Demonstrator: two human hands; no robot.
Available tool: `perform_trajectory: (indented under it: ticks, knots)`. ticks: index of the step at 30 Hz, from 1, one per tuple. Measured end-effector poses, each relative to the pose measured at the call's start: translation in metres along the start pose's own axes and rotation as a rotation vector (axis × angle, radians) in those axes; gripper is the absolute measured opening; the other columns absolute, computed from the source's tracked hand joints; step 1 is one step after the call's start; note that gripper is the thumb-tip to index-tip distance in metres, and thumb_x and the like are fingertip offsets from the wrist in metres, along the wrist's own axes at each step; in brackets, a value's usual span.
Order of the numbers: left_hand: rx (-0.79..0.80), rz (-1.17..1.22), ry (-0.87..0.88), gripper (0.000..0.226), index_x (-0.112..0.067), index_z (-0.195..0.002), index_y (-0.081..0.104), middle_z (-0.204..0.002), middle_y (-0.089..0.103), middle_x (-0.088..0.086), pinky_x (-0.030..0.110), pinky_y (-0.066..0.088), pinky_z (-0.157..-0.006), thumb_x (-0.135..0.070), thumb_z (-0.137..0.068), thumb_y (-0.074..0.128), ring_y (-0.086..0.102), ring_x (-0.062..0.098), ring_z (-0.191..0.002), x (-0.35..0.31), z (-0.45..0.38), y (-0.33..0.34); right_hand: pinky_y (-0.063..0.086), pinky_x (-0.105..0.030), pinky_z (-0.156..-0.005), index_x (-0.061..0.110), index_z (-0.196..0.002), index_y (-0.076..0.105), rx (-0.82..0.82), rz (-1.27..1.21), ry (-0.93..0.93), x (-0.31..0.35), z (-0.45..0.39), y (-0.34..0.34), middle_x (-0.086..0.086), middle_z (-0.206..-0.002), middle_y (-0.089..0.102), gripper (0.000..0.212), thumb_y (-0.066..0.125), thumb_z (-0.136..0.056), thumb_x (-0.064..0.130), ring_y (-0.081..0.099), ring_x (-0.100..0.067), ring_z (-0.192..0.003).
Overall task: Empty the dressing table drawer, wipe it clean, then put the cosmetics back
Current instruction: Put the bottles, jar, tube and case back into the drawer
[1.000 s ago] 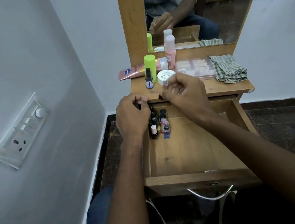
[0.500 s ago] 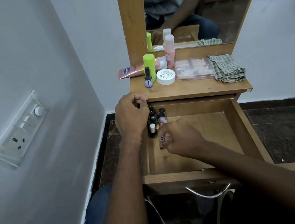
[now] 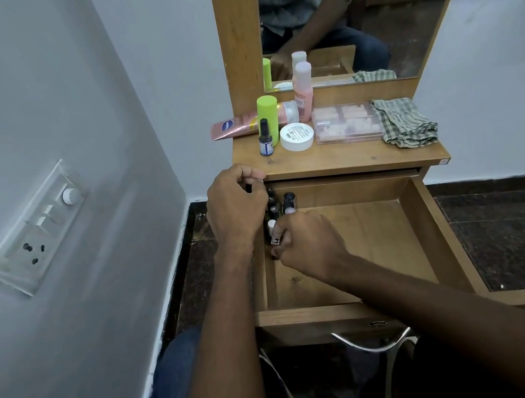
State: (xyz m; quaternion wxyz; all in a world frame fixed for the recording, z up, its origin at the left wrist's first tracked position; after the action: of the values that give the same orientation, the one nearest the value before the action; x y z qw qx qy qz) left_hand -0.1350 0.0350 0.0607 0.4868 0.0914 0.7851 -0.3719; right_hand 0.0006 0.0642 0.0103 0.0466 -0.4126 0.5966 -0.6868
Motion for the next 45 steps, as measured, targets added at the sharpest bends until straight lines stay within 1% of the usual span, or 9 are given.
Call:
perform_trajectory:
  ticks: [7, 13, 18, 23, 26, 31, 36, 41, 45]
  knots:
    - [-0.001, -0.014, 0.005, 0.019, -0.031, -0.091, 0.079, -0.091, 0.073, -0.019, 0.015, 0.041, -0.061, -0.017, -0.093, 0.065, 0.063, 0.002, -0.075, -0.001, 0.000, 0.000, 0.061, -0.035, -0.082, 0.014, -0.084, 0.078, -0.033, -0.039, 0.019, 0.002, -0.001, -0.003, 0.001, -0.075, 0.074, 0.006, 0.078, -0.084, 0.008, 0.068, -0.012, -0.071]
    - [0.001, -0.018, 0.013, 0.019, -0.030, -0.092, 0.079, -0.090, 0.072, -0.019, 0.014, 0.042, -0.064, -0.016, -0.093, 0.066, 0.062, -0.003, -0.079, 0.000, 0.000, 0.001, 0.057, -0.030, -0.069, 0.025, -0.068, 0.068, -0.055, -0.017, 0.023, 0.001, -0.003, 0.002, 0.007, -0.066, 0.064, 0.021, 0.079, -0.081, 0.013, 0.063, -0.013, -0.069]
    - [-0.001, -0.017, 0.007, 0.020, -0.031, -0.092, 0.078, -0.091, 0.072, -0.020, 0.013, 0.041, -0.063, -0.015, -0.093, 0.066, 0.063, -0.004, -0.079, 0.000, 0.000, 0.001, 0.042, -0.020, -0.058, 0.021, -0.084, 0.076, -0.057, -0.010, 0.028, -0.003, -0.001, 0.001, 0.006, -0.078, 0.072, 0.008, 0.084, -0.082, 0.021, 0.065, -0.009, -0.073]
    - [0.018, -0.012, 0.009, 0.019, -0.030, -0.094, 0.079, -0.089, 0.072, -0.019, 0.014, 0.043, -0.063, -0.015, -0.092, 0.067, 0.064, 0.001, -0.077, -0.001, 0.001, 0.003, 0.057, -0.028, -0.068, 0.020, -0.082, 0.074, -0.082, -0.048, 0.010, -0.009, 0.001, -0.004, 0.008, -0.074, 0.073, 0.011, 0.085, -0.080, 0.023, 0.068, -0.008, -0.074]
    - [0.013, -0.014, 0.009, 0.018, -0.030, -0.094, 0.079, -0.092, 0.073, -0.019, 0.013, 0.041, -0.062, -0.016, -0.093, 0.067, 0.063, -0.001, -0.077, -0.002, 0.001, 0.002, 0.057, -0.027, -0.066, 0.023, -0.080, 0.074, -0.119, -0.108, 0.021, -0.010, 0.001, -0.013, 0.010, -0.065, 0.070, 0.012, 0.085, -0.079, 0.028, 0.066, -0.003, -0.065]
    - [0.015, -0.013, -0.003, 0.019, -0.030, -0.092, 0.079, -0.088, 0.072, -0.019, 0.016, 0.041, -0.060, -0.015, -0.091, 0.066, 0.061, 0.002, -0.069, -0.001, 0.001, 0.001, 0.055, -0.029, -0.061, 0.023, -0.073, 0.069, -0.267, -0.131, 0.034, -0.008, -0.006, -0.045, 0.012, -0.059, 0.063, 0.018, 0.078, -0.086, 0.033, 0.061, -0.004, -0.058]
    - [-0.001, 0.000, -0.001, 0.021, -0.031, -0.091, 0.079, -0.089, 0.073, -0.019, 0.017, 0.041, -0.060, -0.014, -0.092, 0.065, 0.061, 0.000, -0.070, -0.002, 0.001, 0.000, 0.054, -0.026, -0.064, 0.022, -0.089, 0.070, -0.504, -0.179, 0.033, -0.001, -0.038, -0.104, 0.011, -0.076, 0.067, 0.003, 0.072, -0.090, 0.020, 0.063, -0.006, -0.071]
    - [0.009, 0.008, 0.017, 0.021, -0.030, -0.091, 0.078, -0.089, 0.073, -0.018, 0.017, 0.043, -0.063, -0.014, -0.091, 0.065, 0.064, -0.001, -0.078, -0.003, 0.001, 0.004, 0.044, -0.029, -0.064, 0.020, -0.087, 0.069, -0.504, -0.128, 0.174, -0.005, -0.080, -0.110, 0.005, -0.083, 0.068, 0.027, 0.078, -0.086, 0.046, 0.061, -0.015, -0.079]
    - [0.014, 0.023, 0.012, 0.022, -0.032, -0.087, 0.076, -0.086, 0.073, -0.018, 0.017, 0.044, -0.063, -0.014, -0.088, 0.064, 0.064, 0.001, -0.076, -0.001, 0.000, 0.002, 0.047, -0.031, -0.066, 0.019, -0.083, 0.069, -0.532, -0.056, 0.251, -0.003, -0.097, -0.095, 0.001, -0.082, 0.070, 0.042, 0.075, -0.081, 0.060, 0.067, -0.023, -0.083]
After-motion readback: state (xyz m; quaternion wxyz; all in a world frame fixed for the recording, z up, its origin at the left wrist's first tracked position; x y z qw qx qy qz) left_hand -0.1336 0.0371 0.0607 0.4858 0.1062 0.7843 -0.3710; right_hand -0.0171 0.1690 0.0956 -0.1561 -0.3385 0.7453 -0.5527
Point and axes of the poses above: each hand's wrist, its own z-axis away from the middle knuckle, its own y-axis out of the palm, x = y × z, the point moved 9 cm from there along -z, towards the middle knuckle
